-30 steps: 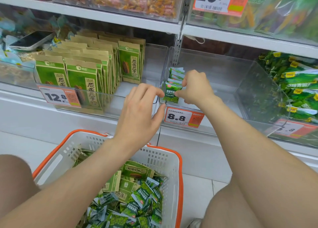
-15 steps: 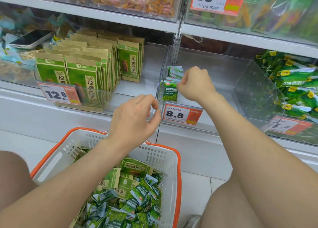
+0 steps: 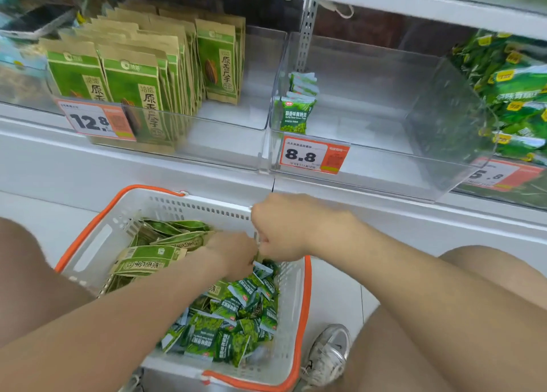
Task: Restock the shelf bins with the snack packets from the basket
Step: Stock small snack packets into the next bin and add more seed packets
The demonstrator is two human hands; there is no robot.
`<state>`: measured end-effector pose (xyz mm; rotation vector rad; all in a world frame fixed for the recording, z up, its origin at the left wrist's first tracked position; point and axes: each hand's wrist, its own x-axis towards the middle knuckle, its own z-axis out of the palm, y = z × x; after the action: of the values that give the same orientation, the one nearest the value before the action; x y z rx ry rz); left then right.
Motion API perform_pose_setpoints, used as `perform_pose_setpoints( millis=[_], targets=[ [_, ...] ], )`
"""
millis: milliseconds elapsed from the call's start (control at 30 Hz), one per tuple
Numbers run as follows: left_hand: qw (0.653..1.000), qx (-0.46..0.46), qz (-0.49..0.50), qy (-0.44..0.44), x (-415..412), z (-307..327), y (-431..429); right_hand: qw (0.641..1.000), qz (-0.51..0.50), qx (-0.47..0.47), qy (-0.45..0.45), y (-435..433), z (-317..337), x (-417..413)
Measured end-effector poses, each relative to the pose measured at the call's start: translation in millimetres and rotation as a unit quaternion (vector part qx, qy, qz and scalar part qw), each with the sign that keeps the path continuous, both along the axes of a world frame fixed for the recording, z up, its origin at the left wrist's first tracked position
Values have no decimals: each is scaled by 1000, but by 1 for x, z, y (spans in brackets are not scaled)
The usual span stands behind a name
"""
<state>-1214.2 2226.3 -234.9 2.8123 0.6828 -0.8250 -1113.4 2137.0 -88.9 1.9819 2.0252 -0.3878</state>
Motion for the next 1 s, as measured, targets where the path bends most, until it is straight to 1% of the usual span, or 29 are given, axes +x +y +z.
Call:
perform_pose_setpoints(
  millis=[67,133,200,267,400,467,600,667,767,867,933,967,1000],
  targets=[
    [997,-15,-39,63,-5,-25,-3,998,15,-50,-23,-1,-13,-2],
    [992,-49,-68,92,-10,-44,-4,995,23,-88,-31,-1,-24,-3],
    [984,-76,-95,131,-13,-47,-11,993,27,-108,-28,0,-29,-3],
    [977,-80,-127,154,-14,-51,-18,993,27,-113,-17,2,-28,-3],
    [981,-48,-139,125,-17,-76,-17,996,14,-91,0,7,-28,2],
    [982,-28,-137,128,-18,-86,-15,996,12,-85,-4,10,-31,3],
    [984,-15,-132,116,-14,-85,-18,996,16,-90,-3,14,-32,6],
    [988,-27,-122,94,-13,-84,-15,996,16,-92,-4,15,-31,9],
    [996,-47,-62,51,-9,-76,-6,995,8,-99,-3,17,-30,13],
    [996,-81,4,-29,1,-48,7,995,3,-97,-8,20,-25,16],
    [983,-125,69,-118,7,-20,14,995,-10,-99,-3,19,-15,21],
    [966,-159,116,-170,9,-3,16,995,-20,-98,3,18,-11,24],
    [939,-201,170,-221,10,12,17,995,-28,-96,4,17,-6,28]
  ],
)
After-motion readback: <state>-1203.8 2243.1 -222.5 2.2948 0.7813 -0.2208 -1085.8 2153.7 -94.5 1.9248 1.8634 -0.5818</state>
